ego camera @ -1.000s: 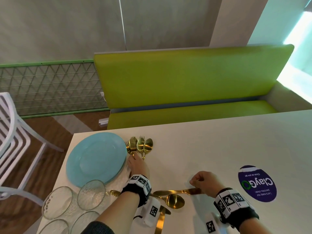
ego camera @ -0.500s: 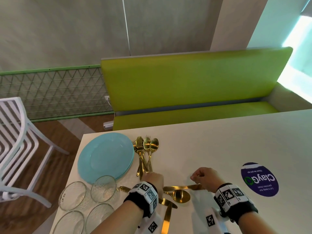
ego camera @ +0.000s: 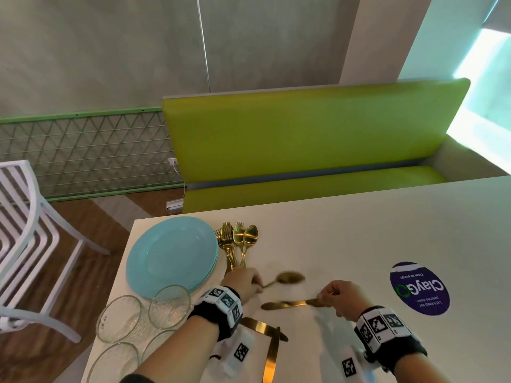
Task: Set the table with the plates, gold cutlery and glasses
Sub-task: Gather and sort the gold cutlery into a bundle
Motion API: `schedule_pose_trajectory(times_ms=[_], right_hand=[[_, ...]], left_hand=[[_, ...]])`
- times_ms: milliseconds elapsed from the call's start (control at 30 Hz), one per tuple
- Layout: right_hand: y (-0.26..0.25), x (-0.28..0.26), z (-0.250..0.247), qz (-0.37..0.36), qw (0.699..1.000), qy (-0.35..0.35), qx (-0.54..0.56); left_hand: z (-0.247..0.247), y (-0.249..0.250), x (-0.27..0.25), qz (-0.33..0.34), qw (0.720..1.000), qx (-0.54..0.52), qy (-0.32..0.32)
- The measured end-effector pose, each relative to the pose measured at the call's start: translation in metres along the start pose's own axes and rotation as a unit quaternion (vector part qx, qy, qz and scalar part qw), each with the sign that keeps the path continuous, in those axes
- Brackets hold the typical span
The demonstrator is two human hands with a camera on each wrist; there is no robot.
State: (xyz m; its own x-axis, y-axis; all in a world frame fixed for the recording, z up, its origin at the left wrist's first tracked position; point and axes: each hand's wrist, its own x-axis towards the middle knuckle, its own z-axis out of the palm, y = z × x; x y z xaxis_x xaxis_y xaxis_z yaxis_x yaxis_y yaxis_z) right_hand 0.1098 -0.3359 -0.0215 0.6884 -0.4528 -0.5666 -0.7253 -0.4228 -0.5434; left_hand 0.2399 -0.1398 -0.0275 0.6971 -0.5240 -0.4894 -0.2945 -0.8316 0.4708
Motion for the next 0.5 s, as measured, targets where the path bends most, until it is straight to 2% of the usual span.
schedule_pose_trajectory(times_ms=[67,200,433,500], right_hand=[[0.003,-0.001,0.005,0.005,1.000,-0.007,-0.015],[-0.003,-0.007,0.026,-0.013,0.997,-0.019,-0.077],[-0.019,-0.009,0.058,-0.063,0.993,-0.036,-0.090],[-0.019,-0.008,0.061,-0.058,0.995,-0.023,-0.083]], left_hand=[[-0.008,-0.003,0.008,-0.033,0.996,-0.066,0.059],[-0.025,-0.007,0.022,-0.111,0.981,-0.064,0.144],[-0.019,-0.017,0.033,-0.195,0.969,-0.016,0.152],[-0.015,-0.019,0.033,-0.191,0.968,0.003,0.162]])
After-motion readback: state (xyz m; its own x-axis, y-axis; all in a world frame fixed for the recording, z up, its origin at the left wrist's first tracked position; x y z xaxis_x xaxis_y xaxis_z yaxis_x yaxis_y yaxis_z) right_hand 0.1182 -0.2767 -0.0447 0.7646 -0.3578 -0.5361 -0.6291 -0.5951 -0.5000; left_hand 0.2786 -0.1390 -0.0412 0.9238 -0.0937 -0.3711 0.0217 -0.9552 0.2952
